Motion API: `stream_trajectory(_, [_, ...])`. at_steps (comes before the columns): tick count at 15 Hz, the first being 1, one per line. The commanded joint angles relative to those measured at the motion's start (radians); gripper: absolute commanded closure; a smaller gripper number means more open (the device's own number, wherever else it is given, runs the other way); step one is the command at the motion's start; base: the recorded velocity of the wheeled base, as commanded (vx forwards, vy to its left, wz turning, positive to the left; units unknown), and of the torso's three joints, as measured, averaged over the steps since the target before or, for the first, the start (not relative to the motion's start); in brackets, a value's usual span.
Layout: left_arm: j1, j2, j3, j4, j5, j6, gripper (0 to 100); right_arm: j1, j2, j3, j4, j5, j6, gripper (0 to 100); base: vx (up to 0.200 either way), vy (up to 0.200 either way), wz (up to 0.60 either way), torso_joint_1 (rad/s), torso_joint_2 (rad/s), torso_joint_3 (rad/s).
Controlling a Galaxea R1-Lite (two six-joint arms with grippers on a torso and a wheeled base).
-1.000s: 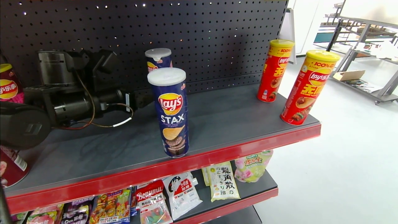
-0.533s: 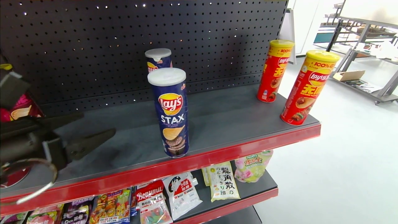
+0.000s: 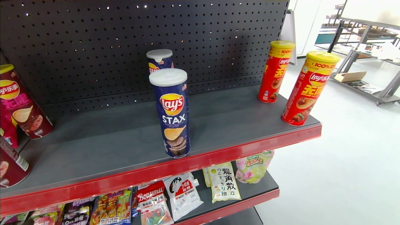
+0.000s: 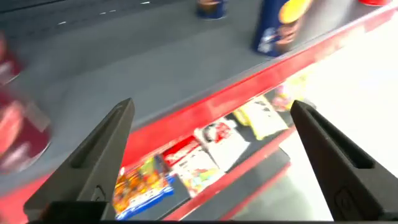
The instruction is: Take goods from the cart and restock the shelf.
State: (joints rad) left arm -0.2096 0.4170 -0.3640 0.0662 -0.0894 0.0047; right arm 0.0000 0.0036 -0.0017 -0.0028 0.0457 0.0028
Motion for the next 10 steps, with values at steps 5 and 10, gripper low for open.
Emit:
stream_trajectory(5, [0.001,-0.121,0.082,0.003,0.137,0.011,0,0.0,-0.001,0.0,0.0,0.002,-0.006,0,0.0,0.0,0.24,-0.003,0.01,0.01])
stream_trajectory(10, [-0.001,-0.126,0.105,0.003,0.137,0.011,0,0.002,-0.001,0.0,0.0,0.002,-0.006,0,0.0,0.0,0.6,-0.045,0.15,0.082])
